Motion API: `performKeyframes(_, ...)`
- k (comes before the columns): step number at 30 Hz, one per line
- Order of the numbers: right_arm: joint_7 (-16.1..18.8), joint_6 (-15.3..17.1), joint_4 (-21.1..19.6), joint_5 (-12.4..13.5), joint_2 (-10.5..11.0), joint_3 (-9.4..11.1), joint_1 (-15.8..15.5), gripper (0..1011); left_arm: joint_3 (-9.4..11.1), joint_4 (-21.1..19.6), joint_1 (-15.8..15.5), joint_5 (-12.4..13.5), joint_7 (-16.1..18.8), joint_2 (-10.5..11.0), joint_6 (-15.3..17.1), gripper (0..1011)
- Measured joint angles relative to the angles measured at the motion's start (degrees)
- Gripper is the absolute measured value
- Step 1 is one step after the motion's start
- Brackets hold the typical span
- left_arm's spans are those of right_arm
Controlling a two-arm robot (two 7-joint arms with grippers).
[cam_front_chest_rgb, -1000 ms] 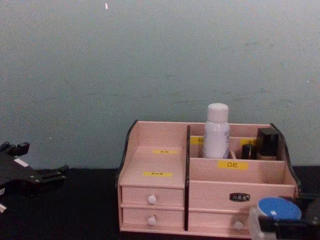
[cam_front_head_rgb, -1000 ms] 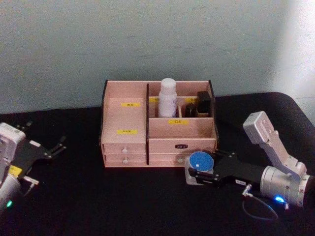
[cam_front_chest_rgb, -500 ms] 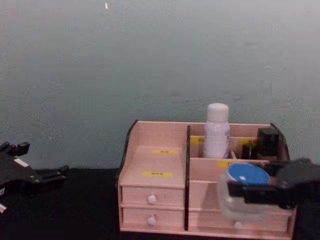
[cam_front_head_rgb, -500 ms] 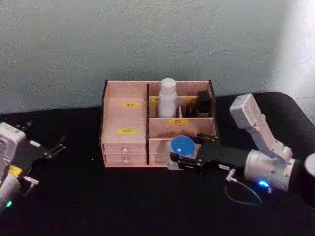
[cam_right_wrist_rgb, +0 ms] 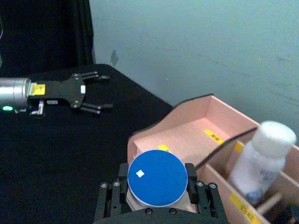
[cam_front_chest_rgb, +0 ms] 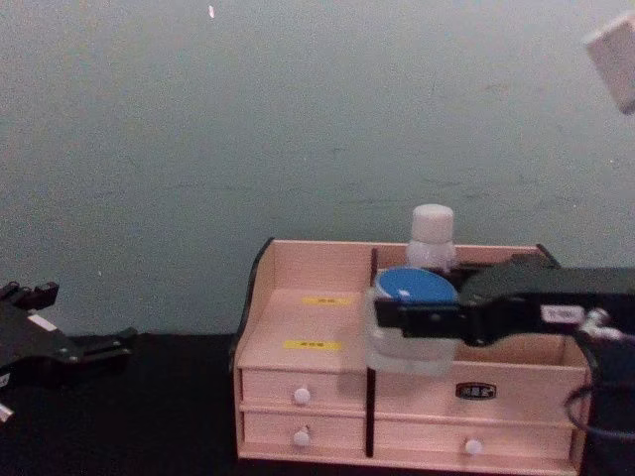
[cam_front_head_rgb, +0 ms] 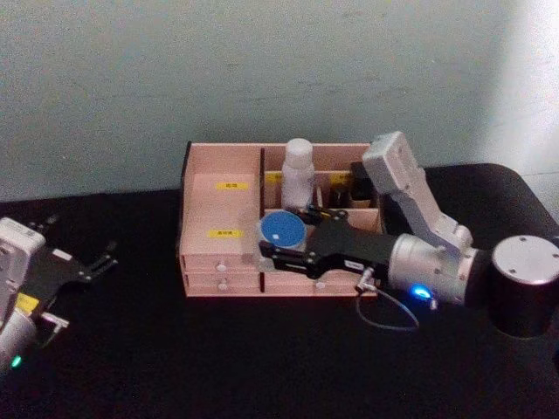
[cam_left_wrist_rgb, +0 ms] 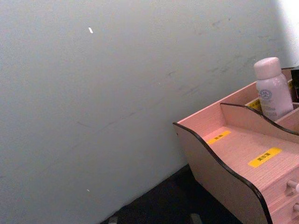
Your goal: Pick up the facial cleanser and watermelon frost from the table and place them into the tiered storage box.
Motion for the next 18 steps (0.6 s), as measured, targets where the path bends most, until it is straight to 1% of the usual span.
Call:
performKeyframes(4,-0.4,0.7,1.5,-0.6,-1.5,-1.1,2.1,712,0.0,0.0,0.0,0.0,0.0,0.0,0.0,1001)
performKeyframes(7,-0.7,1.1,3.5,-1.3,-3.2,-2.0,4.2,712,0.0,0.0,0.0,0.0,0.0,0.0,0.0,1001)
performKeyframes(9,-0.8,1.1,3.9,-1.4,-3.5,-2.2,4.6,712,0.0,0.0,0.0,0.0,0.0,0.0,0.0,1001)
performKeyframes(11,-1.1,1.3,5.5,-2.1,-4.7,-2.8,6.1,712,0.0,0.0,0.0,0.0,0.0,0.0,0.0,1001)
performKeyframes(14,-1.3,1.4,6.7,-2.5,-5.7,-3.3,7.2,712,0.0,0.0,0.0,0.0,0.0,0.0,0.0,1001)
performKeyframes(18,-1.8,1.7,9.0,-3.5,-7.6,-4.2,9.1,712,0.0,0.0,0.0,0.0,0.0,0.0,0.0,1001)
